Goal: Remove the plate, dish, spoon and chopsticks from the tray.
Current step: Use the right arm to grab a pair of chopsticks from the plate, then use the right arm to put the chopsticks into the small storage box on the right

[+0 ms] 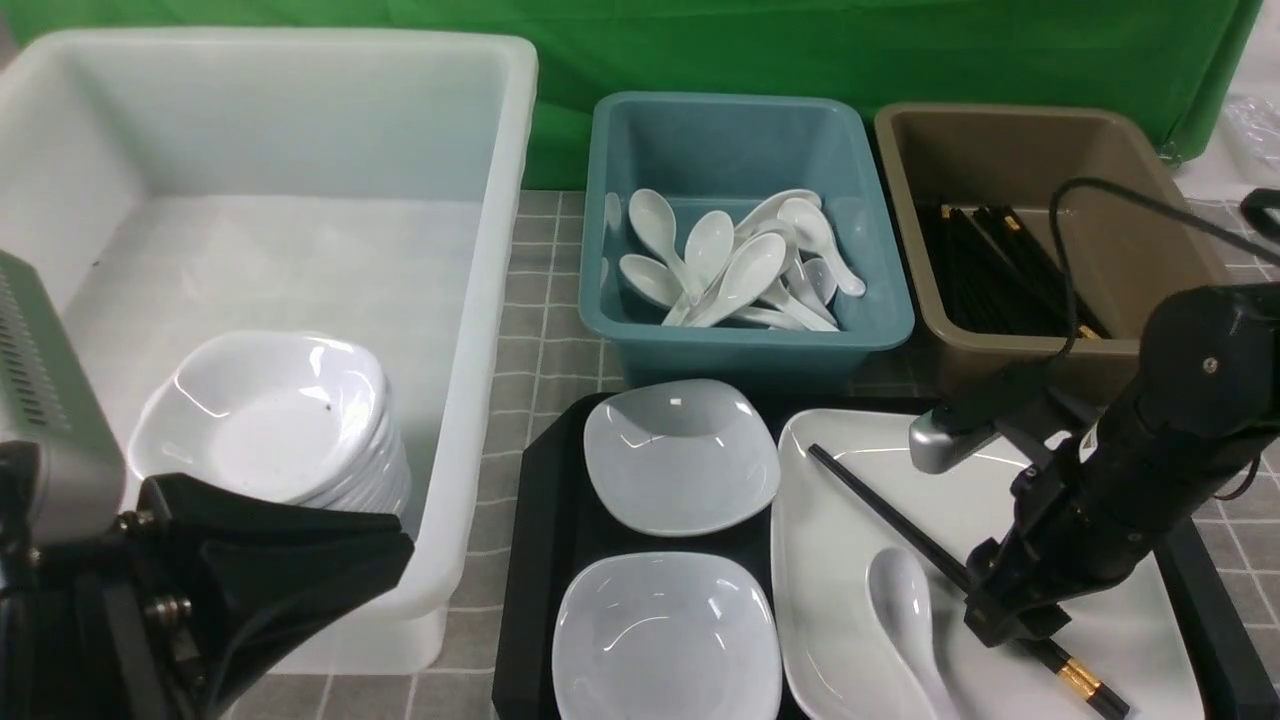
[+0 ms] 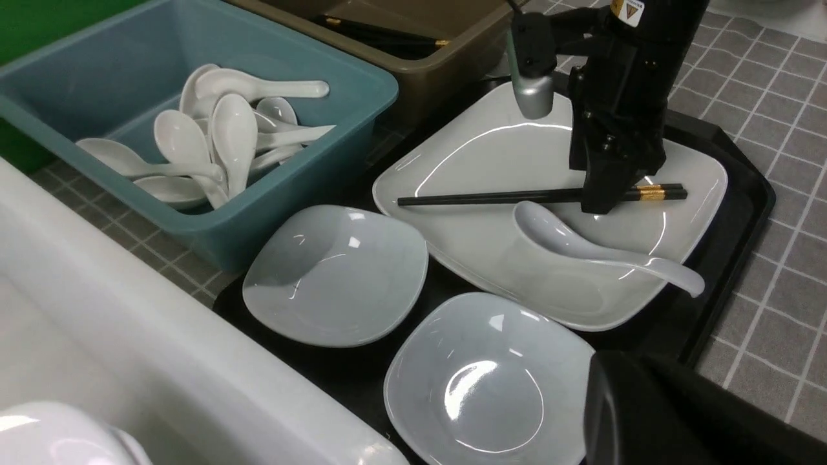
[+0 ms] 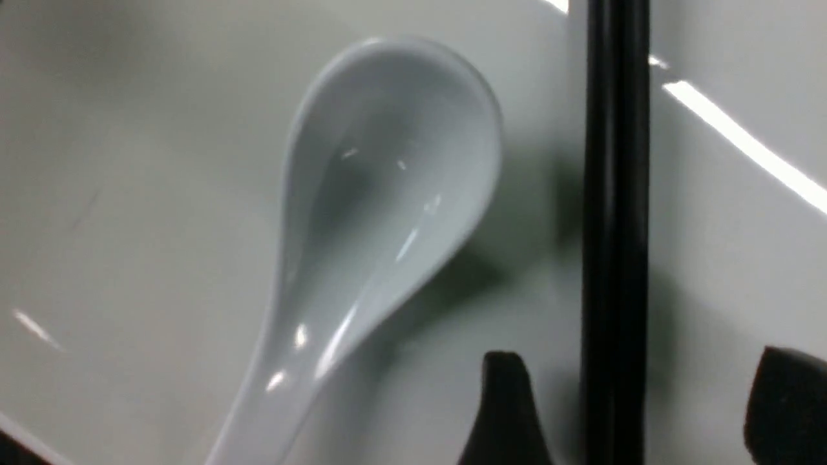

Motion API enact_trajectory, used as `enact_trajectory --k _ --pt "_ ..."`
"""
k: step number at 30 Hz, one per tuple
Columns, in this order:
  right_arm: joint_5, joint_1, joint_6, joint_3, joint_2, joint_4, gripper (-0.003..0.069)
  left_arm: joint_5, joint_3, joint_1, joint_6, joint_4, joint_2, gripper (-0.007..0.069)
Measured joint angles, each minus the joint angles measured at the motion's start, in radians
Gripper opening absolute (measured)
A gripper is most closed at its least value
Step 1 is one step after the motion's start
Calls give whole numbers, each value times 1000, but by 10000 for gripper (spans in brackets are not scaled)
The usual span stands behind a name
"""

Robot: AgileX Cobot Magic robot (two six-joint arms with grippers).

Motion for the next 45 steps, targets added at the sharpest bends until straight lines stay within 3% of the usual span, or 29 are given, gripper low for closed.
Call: enact_trajectory --k 9,13,16,24,29,32,37,40,45 --pt "-18 -2 -16 -11 39 -12 402 -3 0 0 0 0 0 13" --pt "-16 -3 -22 -12 39 -20 227 -3 0 0 0 0 0 13" --pt "-4 -3 -22 -13 39 -15 142 -3 0 0 0 0 0 13" --pt "95 -3 -21 -8 -14 -4 146 -3 0 0 0 0 0 13" --pt "277 19 -46 -8 -225 -3 146 -48 0 0 0 -2 0 13" --pt "297 40 -25 -8 -338 9 146 -94 0 0 0 -3 0 13" --pt "131 19 78 -20 -427 18 146 -202 0 0 47 -74 0 13" --pt "-75 -80 147 -113 -361 28 146 -295 0 0 264 -173 0 13" --pt "-152 -198 146 -327 -131 85 146 -313 -3 0 347 -278 0 13"
